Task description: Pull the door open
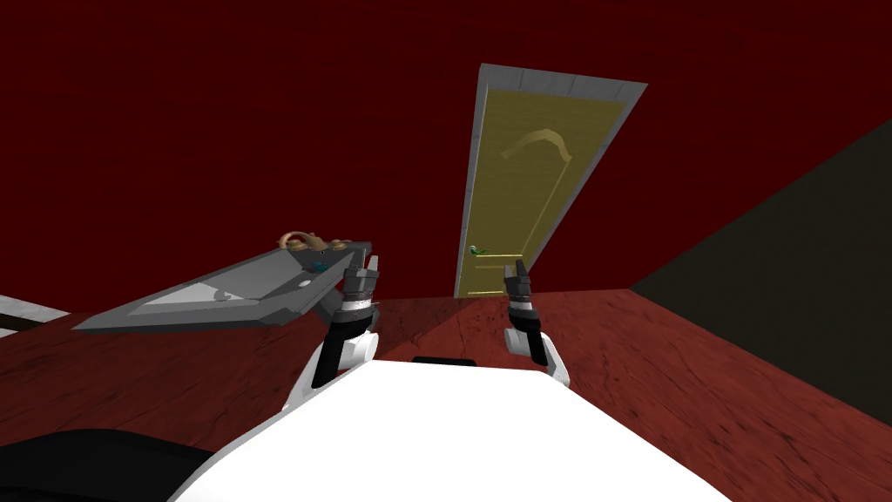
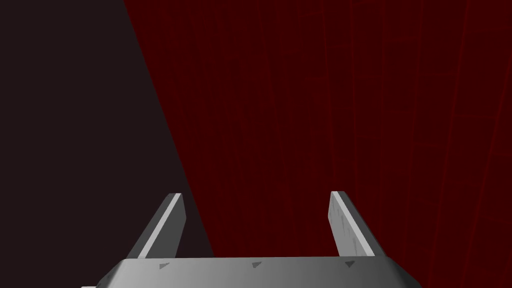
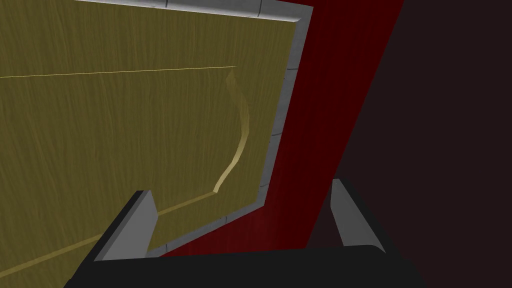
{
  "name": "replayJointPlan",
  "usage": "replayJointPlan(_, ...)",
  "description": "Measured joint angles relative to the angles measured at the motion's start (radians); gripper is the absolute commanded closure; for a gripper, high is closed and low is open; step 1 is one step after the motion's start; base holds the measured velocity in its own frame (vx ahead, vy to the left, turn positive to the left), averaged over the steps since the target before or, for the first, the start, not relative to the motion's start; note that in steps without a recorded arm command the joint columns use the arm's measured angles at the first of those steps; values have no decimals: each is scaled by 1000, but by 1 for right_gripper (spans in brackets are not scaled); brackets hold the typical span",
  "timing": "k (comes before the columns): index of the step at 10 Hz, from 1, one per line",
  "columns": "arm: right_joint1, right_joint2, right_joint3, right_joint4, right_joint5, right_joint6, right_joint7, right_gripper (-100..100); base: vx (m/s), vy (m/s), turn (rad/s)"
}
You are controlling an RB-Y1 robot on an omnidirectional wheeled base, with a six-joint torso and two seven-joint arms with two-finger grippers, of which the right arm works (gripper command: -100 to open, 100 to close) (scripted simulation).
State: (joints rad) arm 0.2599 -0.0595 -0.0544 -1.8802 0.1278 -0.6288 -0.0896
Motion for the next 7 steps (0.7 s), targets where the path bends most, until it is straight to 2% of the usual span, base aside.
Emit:
replayJointPlan(1, -19, -5, -3, 28, 3, 2, -4, -100, 43, -4, 4)
replayJointPlan(3, -31, -11, -4, 76, 7, -8, -11, -100, 69, -7, -2)
replayJointPlan(4, -48, -16, -5, 109, 12, -13, -16, -100, 60, -9, 4)
replayJointPlan(7, -64, -25, -6, 170, 20, -19, -28, -100, 52, -1, -1)
